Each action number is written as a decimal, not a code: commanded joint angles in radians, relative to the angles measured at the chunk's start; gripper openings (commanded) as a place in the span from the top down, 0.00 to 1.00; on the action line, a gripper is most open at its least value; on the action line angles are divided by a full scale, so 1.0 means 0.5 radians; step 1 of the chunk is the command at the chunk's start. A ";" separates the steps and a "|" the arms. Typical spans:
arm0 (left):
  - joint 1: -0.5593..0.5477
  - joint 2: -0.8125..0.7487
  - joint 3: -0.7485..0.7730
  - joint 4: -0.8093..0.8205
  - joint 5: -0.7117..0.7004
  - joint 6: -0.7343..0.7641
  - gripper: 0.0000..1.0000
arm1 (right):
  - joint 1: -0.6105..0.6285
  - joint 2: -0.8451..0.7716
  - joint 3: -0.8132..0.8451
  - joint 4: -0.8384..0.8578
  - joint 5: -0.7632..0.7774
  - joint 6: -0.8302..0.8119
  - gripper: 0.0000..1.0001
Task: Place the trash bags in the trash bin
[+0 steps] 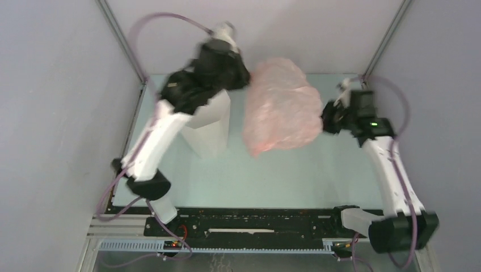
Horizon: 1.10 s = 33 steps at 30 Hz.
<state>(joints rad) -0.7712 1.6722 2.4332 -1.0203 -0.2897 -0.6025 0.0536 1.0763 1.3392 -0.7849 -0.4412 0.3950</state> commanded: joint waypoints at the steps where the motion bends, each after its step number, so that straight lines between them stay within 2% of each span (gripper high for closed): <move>1: -0.160 0.054 -0.667 -0.469 0.248 0.127 1.00 | 0.160 -0.220 -0.579 -0.348 -0.195 -0.051 1.00; 2: -0.173 -0.067 -0.904 -0.359 0.298 0.121 1.00 | 0.179 -0.289 -0.600 -0.415 -0.243 -0.086 1.00; 3: -0.175 -0.161 -1.017 -0.297 0.345 0.106 1.00 | 0.185 -0.346 -0.602 -0.487 -0.341 -0.135 1.00; 6: -0.227 -0.485 -1.141 -0.122 0.405 0.127 1.00 | 0.193 -0.549 -0.453 -0.642 -0.726 -0.204 1.00; 8: -0.242 -0.666 -1.138 0.028 0.391 0.143 1.00 | 0.193 -0.739 -0.291 -0.543 -0.795 -0.097 1.00; 10: -0.237 -0.787 -1.107 0.180 0.301 0.160 1.00 | 0.193 -0.827 -0.104 -0.417 -0.731 -0.005 1.00; 12: -0.225 -0.839 -1.089 0.330 0.206 0.185 1.00 | 0.191 -0.776 0.074 -0.428 -0.577 -0.001 1.00; 16: -0.059 -0.765 -0.949 0.241 0.175 -0.077 1.00 | 0.178 -0.440 0.386 -0.798 -0.370 -0.180 1.00; 18: -0.025 -0.742 -0.953 0.187 0.219 -0.146 1.00 | 0.130 -0.328 0.438 -0.957 -0.333 -0.252 1.00; 21: -0.022 -0.770 -1.112 0.236 0.286 -0.145 1.00 | 0.097 -0.342 0.294 -0.975 -0.392 -0.279 1.00; 24: -0.028 -0.819 -1.396 0.414 0.405 -0.123 1.00 | 0.101 -0.442 0.077 -0.813 -0.451 -0.221 1.00; 25: -0.028 -0.835 -1.485 0.455 0.413 -0.147 1.00 | 0.101 -0.483 -0.006 -0.725 -0.462 -0.196 0.99; 27: -0.025 -0.861 -1.641 0.539 0.425 -0.238 1.00 | 0.098 -0.549 -0.171 -0.581 -0.424 -0.128 0.89; 29: -0.023 -0.904 -1.783 0.704 0.473 -0.324 1.00 | 0.097 -0.576 -0.344 -0.454 -0.339 -0.041 0.86; 33: 0.002 -0.897 -1.827 0.827 0.437 -0.404 1.00 | 0.049 -0.442 -0.633 -0.199 -0.363 0.034 0.86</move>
<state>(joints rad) -0.7826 1.2827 1.5013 -0.7650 -0.0742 -0.7364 0.1005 0.7902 1.1118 -1.0565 -0.6296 0.3553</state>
